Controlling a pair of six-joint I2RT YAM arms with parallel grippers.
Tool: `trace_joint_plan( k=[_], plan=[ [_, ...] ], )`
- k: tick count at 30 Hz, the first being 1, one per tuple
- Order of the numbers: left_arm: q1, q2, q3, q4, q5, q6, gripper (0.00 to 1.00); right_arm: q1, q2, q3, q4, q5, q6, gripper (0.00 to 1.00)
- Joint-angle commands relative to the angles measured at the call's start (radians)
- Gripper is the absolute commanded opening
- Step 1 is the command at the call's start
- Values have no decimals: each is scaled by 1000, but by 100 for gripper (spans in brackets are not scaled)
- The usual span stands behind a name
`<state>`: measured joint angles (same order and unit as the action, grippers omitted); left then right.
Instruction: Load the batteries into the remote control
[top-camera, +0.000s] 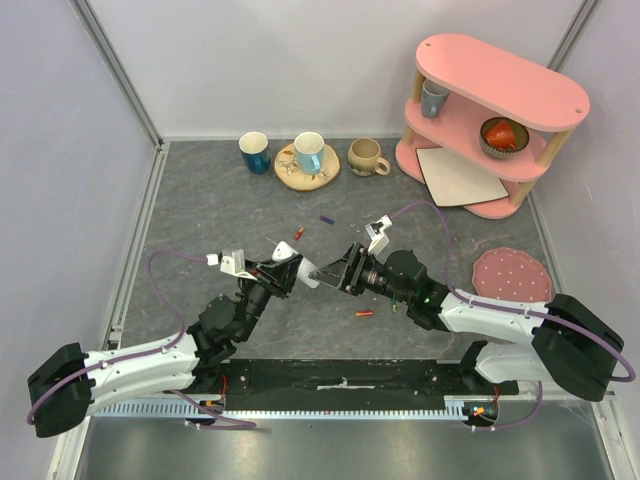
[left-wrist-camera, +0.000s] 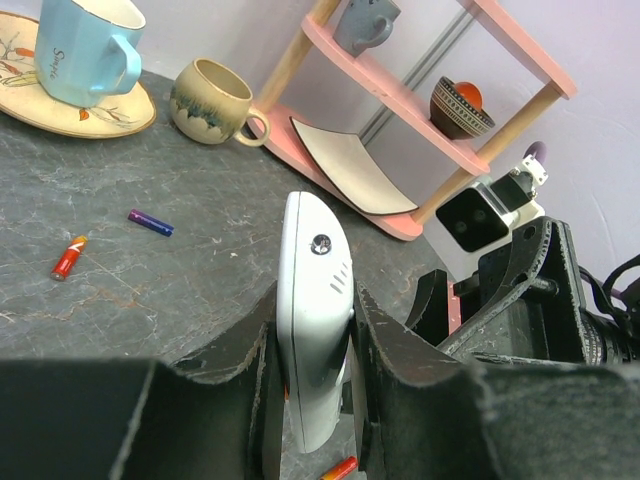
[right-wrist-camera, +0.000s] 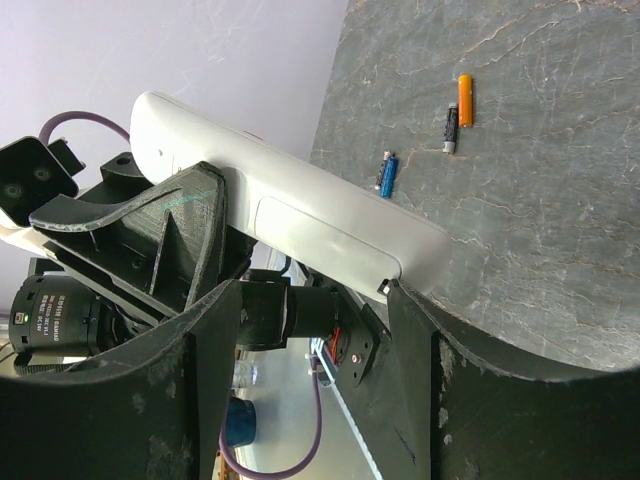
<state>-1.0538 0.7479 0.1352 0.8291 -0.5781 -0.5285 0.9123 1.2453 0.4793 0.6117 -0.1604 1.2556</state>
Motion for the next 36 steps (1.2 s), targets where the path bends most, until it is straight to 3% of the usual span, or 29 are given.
trace_joint_plan(
  k=[1, 36],
  plan=[
    [-5, -4, 24, 67, 35, -50, 2, 0, 3, 38, 69, -2, -2, 68],
    [-8, 18, 23, 7, 124, -99, 2, -1, 19, 94, 80, -10, -13, 68]
  ],
)
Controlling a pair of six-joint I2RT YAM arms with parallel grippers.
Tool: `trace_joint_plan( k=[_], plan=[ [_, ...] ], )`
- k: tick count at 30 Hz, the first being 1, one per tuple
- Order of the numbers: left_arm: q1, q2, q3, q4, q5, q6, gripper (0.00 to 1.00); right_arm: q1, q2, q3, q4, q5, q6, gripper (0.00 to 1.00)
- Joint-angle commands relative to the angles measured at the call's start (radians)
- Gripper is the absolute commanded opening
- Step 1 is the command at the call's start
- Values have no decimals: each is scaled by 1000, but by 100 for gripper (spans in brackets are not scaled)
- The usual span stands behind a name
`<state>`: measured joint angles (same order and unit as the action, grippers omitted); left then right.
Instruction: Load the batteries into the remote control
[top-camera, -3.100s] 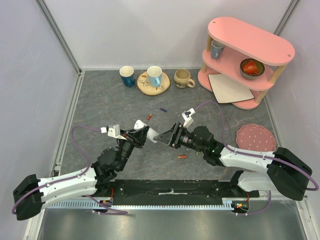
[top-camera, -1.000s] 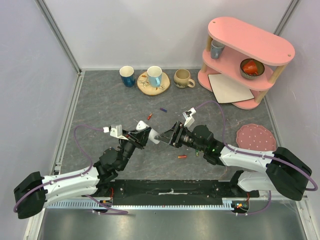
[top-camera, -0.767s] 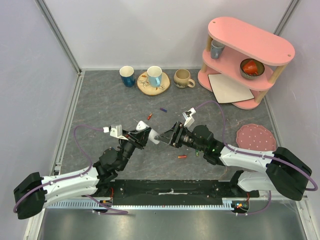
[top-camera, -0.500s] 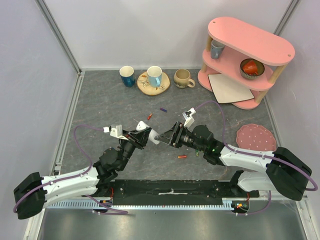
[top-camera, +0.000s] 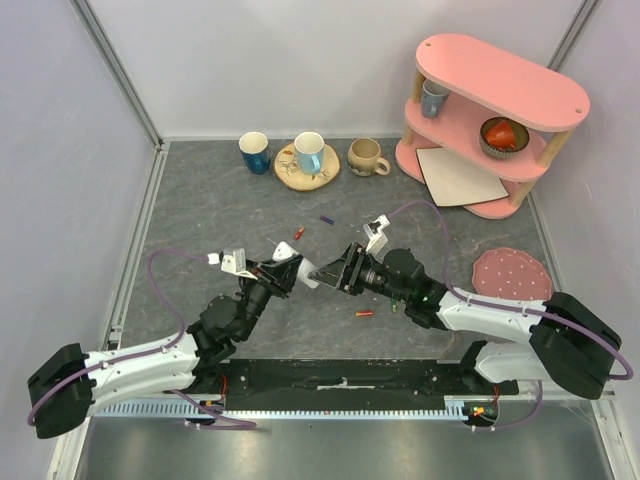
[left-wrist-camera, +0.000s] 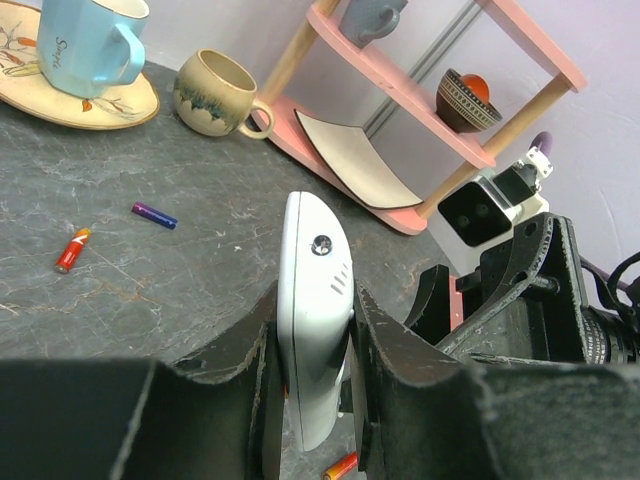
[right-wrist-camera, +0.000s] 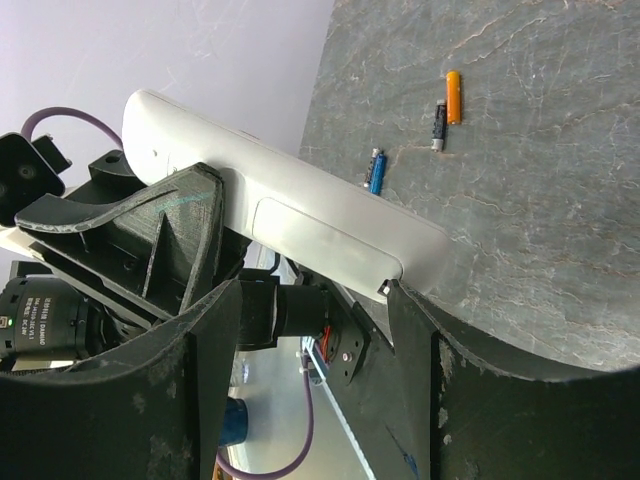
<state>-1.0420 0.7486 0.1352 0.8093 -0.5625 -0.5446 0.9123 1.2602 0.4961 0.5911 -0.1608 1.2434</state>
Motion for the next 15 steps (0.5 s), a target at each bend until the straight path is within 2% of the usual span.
trace_joint_plan(
  k=[1, 15],
  plan=[
    [-18, 17, 23, 28, 108, -81, 2, -1, 4, 79, 102, -9, -1, 68],
    [-18, 31, 27, 28, 116, -75, 2, -1, 13, 99, 102, -13, -4, 68]
  ],
)
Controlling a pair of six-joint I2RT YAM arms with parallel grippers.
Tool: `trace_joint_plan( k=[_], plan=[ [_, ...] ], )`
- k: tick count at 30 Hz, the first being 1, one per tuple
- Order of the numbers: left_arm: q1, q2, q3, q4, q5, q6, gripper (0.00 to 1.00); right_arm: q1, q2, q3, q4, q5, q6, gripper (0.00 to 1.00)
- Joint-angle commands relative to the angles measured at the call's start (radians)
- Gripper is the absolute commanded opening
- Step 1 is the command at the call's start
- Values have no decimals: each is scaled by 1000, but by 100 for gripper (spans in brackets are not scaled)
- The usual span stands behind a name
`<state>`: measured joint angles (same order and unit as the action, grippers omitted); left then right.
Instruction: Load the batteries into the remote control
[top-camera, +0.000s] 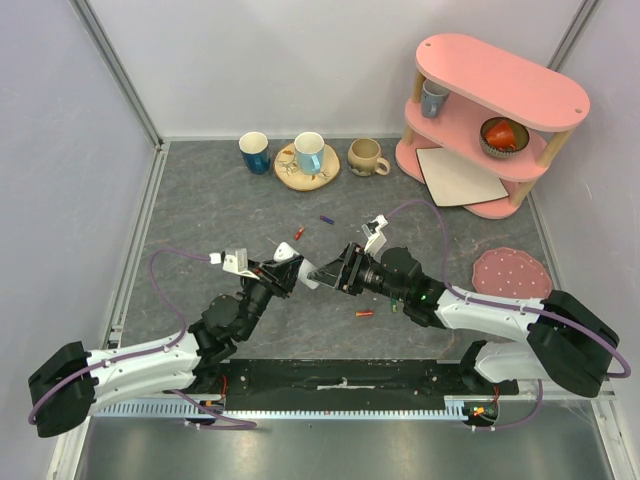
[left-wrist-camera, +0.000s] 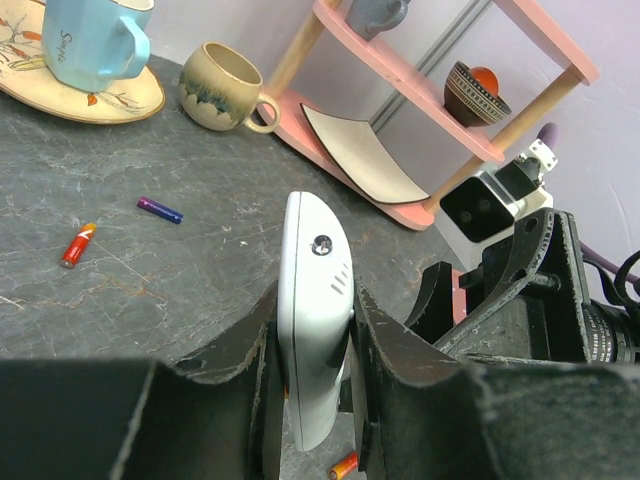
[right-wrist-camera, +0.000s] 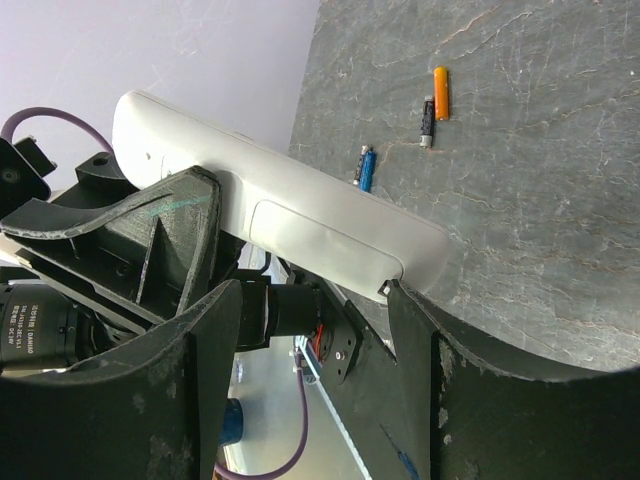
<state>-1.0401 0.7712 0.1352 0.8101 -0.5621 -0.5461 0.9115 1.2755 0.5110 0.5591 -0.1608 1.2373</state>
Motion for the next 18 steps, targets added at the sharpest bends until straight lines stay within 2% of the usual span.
trace_joint_plan(
  k=[1, 18],
  plan=[
    [-20, 11, 27, 29, 116, -75, 2, 1, -2, 84, 134, -13, 1, 68],
    [-20, 11, 30, -5, 107, -60, 2, -3, -16, 104, 122, -11, -6, 68]
  ],
)
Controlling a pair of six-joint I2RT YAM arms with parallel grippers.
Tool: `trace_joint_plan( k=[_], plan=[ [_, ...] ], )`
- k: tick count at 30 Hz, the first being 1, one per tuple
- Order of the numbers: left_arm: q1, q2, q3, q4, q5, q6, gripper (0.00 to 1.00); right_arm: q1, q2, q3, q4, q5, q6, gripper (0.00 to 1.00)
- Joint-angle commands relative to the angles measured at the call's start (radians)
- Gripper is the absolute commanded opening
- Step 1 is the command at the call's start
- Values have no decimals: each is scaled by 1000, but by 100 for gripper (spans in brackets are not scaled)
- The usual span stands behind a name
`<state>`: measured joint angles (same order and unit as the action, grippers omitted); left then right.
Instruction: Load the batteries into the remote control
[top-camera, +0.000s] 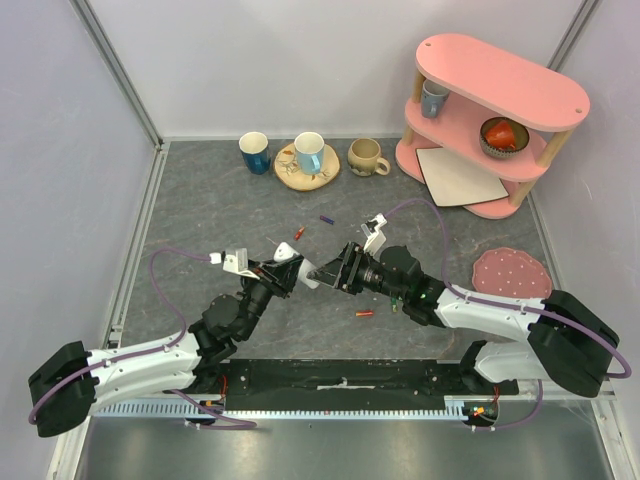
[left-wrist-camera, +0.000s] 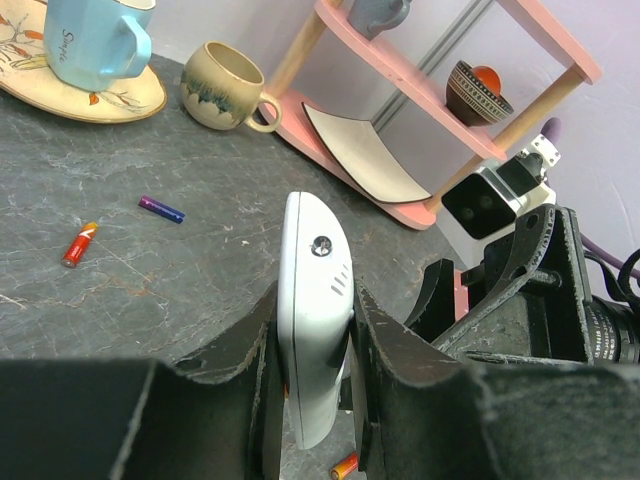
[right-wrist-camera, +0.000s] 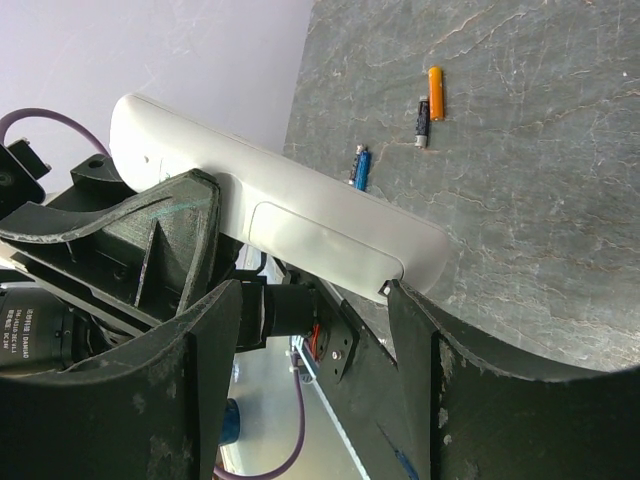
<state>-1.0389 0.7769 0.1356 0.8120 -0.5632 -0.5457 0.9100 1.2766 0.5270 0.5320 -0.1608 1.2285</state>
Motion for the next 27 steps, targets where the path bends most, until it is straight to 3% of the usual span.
trace_joint_plan(
  k=[1, 27],
  plan=[
    [-20, 4, 27, -7, 106, -62, 2, -5, -19, 87, 149, -11, 3, 68],
    [-19, -37, 24, -77, 42, -39, 2, -16, -56, 70, 135, -17, -1, 68]
  ],
)
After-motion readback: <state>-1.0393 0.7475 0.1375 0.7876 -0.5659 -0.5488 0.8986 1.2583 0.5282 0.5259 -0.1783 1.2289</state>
